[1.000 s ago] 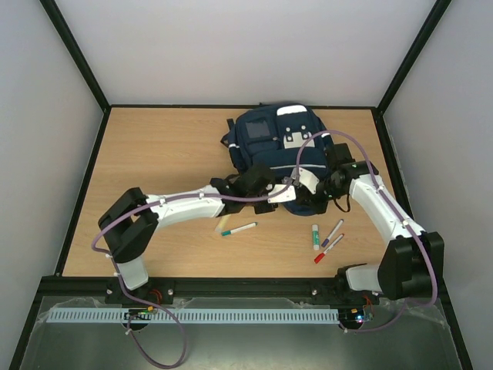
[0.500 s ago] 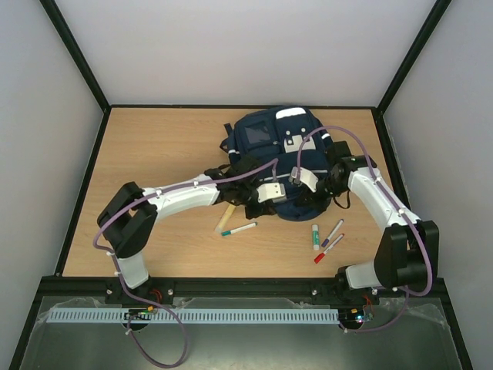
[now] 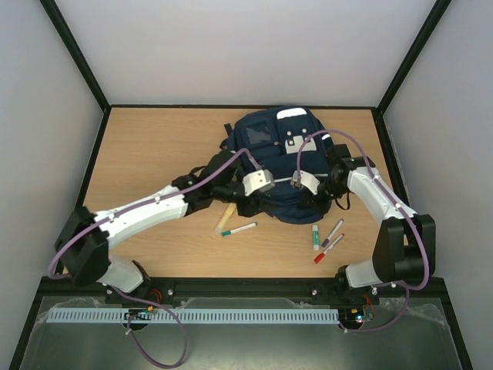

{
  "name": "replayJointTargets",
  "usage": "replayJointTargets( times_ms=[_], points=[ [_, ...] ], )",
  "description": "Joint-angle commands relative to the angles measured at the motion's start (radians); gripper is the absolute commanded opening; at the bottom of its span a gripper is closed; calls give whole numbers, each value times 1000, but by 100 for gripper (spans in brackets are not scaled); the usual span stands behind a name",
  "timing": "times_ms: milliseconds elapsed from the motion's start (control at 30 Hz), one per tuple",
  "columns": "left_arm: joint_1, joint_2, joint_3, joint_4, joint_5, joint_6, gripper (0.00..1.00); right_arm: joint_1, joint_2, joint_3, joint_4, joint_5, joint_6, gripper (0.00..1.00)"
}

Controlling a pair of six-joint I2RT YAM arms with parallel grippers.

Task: Pack the student bag
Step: Adjust the student bag at the center of the board.

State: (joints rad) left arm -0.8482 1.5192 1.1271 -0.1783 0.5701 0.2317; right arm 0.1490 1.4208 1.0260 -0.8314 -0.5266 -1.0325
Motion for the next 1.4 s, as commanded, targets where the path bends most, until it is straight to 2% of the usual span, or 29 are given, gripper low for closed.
replayJointTargets(
  times_ms=[0,100,200,300,400,533,733,867,1033,1100,1167,1200,1367],
  points=[
    [32,-104,-178,265,-268,-161,59,-28,50,-7,4,22,-13,10],
    [57,-107,-264,302,-436,-223,60,-28,52,-6,-38,-10,-25,19],
    [61,-71,-291,285,-548,-259,62,-28,27,18,-145,-52,-80,38],
    [64,-40,-309,295,-574,-274,62,-28,5,70,-259,-107,-121,45],
    [65,-13,-333,324,-572,-280,62,-27,-9,106,-293,-161,-111,45],
    [78,38,-349,350,-552,-277,62,-28,22,145,-253,-231,-46,44],
    [89,95,-378,410,-492,-245,62,-28,76,155,70,-264,277,43],
    [102,130,-382,464,-453,-206,62,-28,129,122,222,-239,376,43],
    [135,164,-400,538,-329,-167,61,-28,204,91,373,-130,512,41],
    [156,178,-385,530,-259,-156,62,-28,228,90,390,-123,541,41],
    [178,199,-366,514,-217,-151,70,-28,246,80,401,-126,551,40],
    [188,209,-357,507,-190,-153,71,-28,254,75,405,-130,551,40],
    [213,247,-325,481,-108,-144,65,-28,266,49,412,-146,546,40]
  ],
)
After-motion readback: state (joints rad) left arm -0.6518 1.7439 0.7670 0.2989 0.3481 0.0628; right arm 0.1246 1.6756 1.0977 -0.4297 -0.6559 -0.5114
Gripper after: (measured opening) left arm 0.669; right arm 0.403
